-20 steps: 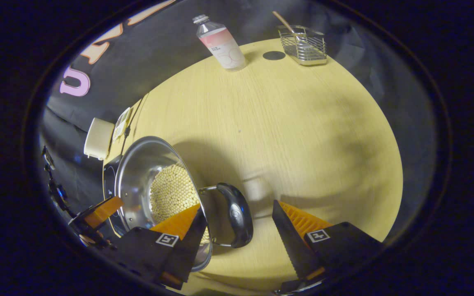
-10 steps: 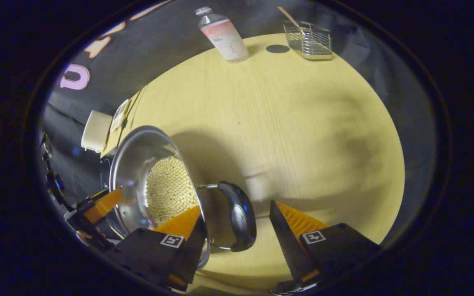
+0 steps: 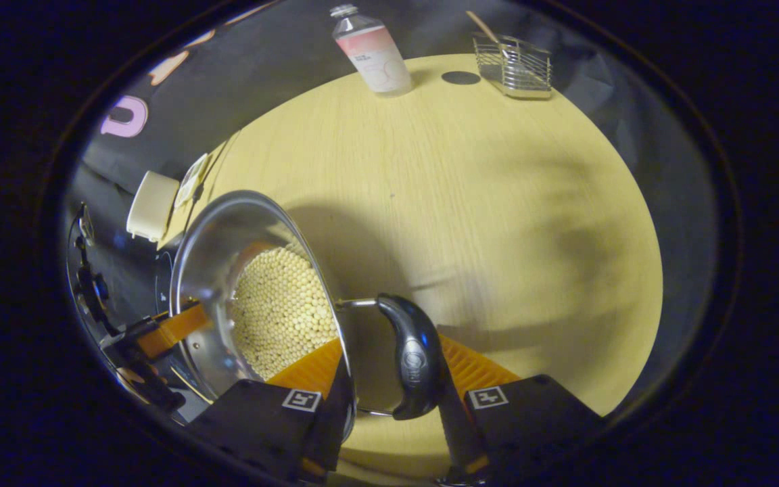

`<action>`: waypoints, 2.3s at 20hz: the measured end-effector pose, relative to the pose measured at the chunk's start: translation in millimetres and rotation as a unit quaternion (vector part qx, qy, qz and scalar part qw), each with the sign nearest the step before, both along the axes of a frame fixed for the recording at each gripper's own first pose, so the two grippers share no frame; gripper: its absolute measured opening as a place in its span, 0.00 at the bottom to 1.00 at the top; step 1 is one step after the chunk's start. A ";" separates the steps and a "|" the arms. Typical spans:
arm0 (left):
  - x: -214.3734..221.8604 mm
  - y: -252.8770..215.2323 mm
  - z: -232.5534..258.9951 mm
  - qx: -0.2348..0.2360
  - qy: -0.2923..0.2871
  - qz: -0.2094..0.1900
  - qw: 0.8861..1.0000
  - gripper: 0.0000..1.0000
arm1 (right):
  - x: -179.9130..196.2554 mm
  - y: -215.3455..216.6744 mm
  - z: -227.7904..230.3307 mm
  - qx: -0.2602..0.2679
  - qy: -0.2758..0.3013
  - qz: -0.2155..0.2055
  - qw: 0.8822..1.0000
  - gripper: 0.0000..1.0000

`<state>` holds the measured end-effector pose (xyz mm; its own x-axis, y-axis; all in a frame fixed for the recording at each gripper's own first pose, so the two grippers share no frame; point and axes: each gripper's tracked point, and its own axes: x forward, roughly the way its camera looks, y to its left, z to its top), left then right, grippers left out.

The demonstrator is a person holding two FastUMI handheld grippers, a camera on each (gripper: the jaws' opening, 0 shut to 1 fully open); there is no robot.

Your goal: First push the handle of the pot to place it horizontally, then grasp the pot with both hands and set it on the induction cooktop.

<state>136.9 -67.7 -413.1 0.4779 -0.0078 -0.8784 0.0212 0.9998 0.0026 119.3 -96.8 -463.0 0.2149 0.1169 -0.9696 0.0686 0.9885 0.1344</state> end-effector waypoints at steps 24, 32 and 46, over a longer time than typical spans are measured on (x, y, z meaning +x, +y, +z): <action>-45.1 -4.3 34.5 -0.034 0.004 0.012 0.999 0.69 | -24.5 -3.0 47.6 -0.028 -0.045 0.004 0.999 0.51; -78.2 41.9 61.6 -0.037 0.006 0.022 0.999 0.70 | -58.3 45.3 68.4 -0.028 -0.050 0.011 0.998 0.51; -66.1 186.2 91.5 0.009 0.003 -0.012 1.000 0.68 | -74.4 193.1 69.2 -0.016 -0.044 -0.012 0.999 0.51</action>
